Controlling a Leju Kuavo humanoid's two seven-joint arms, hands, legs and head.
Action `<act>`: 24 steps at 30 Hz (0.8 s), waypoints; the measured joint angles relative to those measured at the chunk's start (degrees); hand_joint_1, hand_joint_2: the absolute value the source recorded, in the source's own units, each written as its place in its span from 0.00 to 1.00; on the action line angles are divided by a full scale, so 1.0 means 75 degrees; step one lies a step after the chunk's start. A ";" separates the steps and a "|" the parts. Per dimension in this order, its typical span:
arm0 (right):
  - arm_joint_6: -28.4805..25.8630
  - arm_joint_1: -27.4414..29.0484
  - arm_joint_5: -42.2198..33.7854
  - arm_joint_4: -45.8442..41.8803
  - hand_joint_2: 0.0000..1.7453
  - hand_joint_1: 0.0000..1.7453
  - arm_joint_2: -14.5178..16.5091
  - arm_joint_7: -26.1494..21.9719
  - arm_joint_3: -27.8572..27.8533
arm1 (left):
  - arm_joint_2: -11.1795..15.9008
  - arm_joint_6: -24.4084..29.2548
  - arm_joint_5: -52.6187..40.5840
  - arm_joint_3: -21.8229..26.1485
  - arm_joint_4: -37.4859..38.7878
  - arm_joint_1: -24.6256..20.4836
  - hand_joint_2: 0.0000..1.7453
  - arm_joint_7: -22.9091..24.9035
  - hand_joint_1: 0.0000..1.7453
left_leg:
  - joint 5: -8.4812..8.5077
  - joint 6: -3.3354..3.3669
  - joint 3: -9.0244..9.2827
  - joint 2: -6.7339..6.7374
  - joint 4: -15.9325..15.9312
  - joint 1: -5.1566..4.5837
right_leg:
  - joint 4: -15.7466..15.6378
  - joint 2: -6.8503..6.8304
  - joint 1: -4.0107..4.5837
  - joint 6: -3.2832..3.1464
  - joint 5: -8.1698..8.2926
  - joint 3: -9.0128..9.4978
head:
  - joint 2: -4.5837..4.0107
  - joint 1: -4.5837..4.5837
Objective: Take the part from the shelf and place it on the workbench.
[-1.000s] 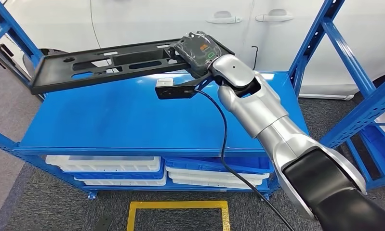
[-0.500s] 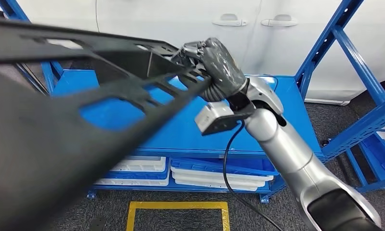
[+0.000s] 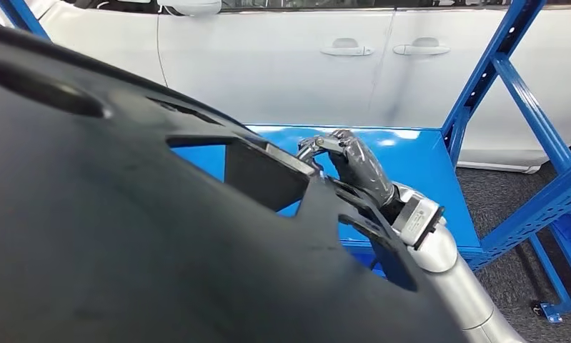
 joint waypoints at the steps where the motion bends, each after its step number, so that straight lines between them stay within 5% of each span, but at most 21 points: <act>1: 0.0155 0.0004 -0.0187 -0.0010 1.00 0.96 0.0004 0.0148 0.0030 | 0.0004 0.0009 0.0023 0.0021 0.0000 0.0002 1.00 -0.0025 0.00 | 0.0176 0.0015 0.0105 0.0000 -0.0208 -0.0001 | 0.0007 0.0001 0.0005 0.0001 -0.0003 0.0006 | -0.0014 0.0003; 3: 0.0375 0.0003 -0.0437 -0.0011 1.00 0.96 0.0016 0.0358 0.0101 | 0.0012 0.0020 0.0048 0.0058 0.0000 -0.0003 1.00 -0.0059 0.00 | 0.0675 0.0083 0.0592 0.0002 -0.1216 -0.0008 | 0.0021 0.0004 0.0013 0.0017 -0.0017 0.0022 | -0.0042 0.0007; 5: 0.0494 -0.0001 -0.0549 0.0015 1.00 0.94 0.0028 0.0475 0.0187 | 0.0017 0.0025 0.0060 0.0092 0.0000 -0.0009 1.00 -0.0074 0.00 | 0.0925 0.0162 0.0955 0.0000 -0.1988 -0.0042 | 0.0039 0.0006 0.0037 0.0072 -0.0022 0.0013 | -0.0059 0.0033; 9: 0.0281 -0.0002 0.0061 0.0099 1.00 0.92 0.0031 0.0222 0.0380 | 0.0005 0.0026 0.0037 0.0136 0.0000 0.0000 1.00 -0.0108 0.00 | 0.1006 0.0318 0.1024 -0.0008 -0.2203 -0.0049 | 0.0056 0.0004 0.0041 0.0243 -0.0038 -0.0020 | -0.0042 0.0082; 11: -0.0173 -0.0004 0.0886 0.0107 1.00 0.87 0.0012 -0.0192 0.0423 | -0.0005 0.0020 0.0004 0.0140 0.0000 -0.0022 1.00 -0.0114 0.00 | 0.1067 0.0406 0.1044 0.0001 -0.2275 -0.0012 | 0.0557 0.0007 0.0029 0.0306 -0.0377 -0.0232 | -0.0023 0.0114; 13: -0.0977 -0.0010 0.2191 0.0086 1.00 0.71 -0.0052 -0.0648 0.0441 | -0.0007 -0.0007 -0.0065 0.0136 0.0000 -0.0041 1.00 -0.0112 0.00 | 0.1080 0.0437 0.1028 0.0005 -0.2275 -0.0021 | 0.1594 0.0008 0.0002 0.0347 -0.0894 -0.0691 | 0.0013 0.0136; 15: -0.2211 -0.0083 0.4240 0.0026 1.00 0.72 -0.0183 -0.0821 0.0454 | -0.0015 -0.0039 -0.0133 0.0126 0.0000 -0.0046 1.00 -0.0106 0.00 | 0.1077 0.0437 0.1016 0.0004 -0.2256 -0.0026 | 0.2229 0.0006 -0.0007 0.0373 -0.1050 -0.0978 | 0.0058 0.0143; 17: -0.3538 -0.0414 0.7083 0.0015 1.00 0.90 -0.0369 -0.0525 0.0484 | -0.0021 -0.0046 -0.0146 0.0120 0.0000 -0.0061 1.00 -0.0112 0.00 | 0.1061 0.0421 0.1014 0.0002 -0.2222 -0.0030 | 0.1674 0.0004 -0.0011 0.0356 -0.0636 -0.0705 | 0.0093 0.0157; 20: -0.4469 -0.1253 1.1482 0.0362 1.00 0.97 -0.0660 -0.0086 0.0603 | -0.0017 -0.0049 -0.0132 0.0119 0.0000 -0.0114 1.00 -0.0157 0.00 | 0.1016 0.0341 0.0991 0.0012 -0.2154 -0.0068 | 0.0231 0.0004 0.0018 0.0263 -0.0077 -0.0022 | 0.0121 0.0172; 22: -0.4654 -0.1609 1.2680 0.0756 1.00 0.97 -0.0854 -0.0017 0.0756 | -0.0012 -0.0058 -0.0130 0.0116 0.0000 -0.0140 1.00 -0.0174 0.00 | 0.1021 0.0274 0.0963 0.0006 -0.2147 -0.0085 | 0.0037 -0.0005 0.0059 0.0200 -0.0066 0.0054 | 0.0129 0.0170; 24: -0.4832 -0.1789 1.2429 0.1081 1.00 0.97 -0.1115 -0.0010 0.0904 | -0.0004 -0.0066 -0.0130 0.0114 0.0000 -0.0128 1.00 -0.0181 0.00 | 0.0981 0.0201 0.0921 -0.0005 -0.2107 -0.0069 | -0.0019 -0.0035 0.0042 0.0108 -0.0021 0.0057 | 0.0135 0.0169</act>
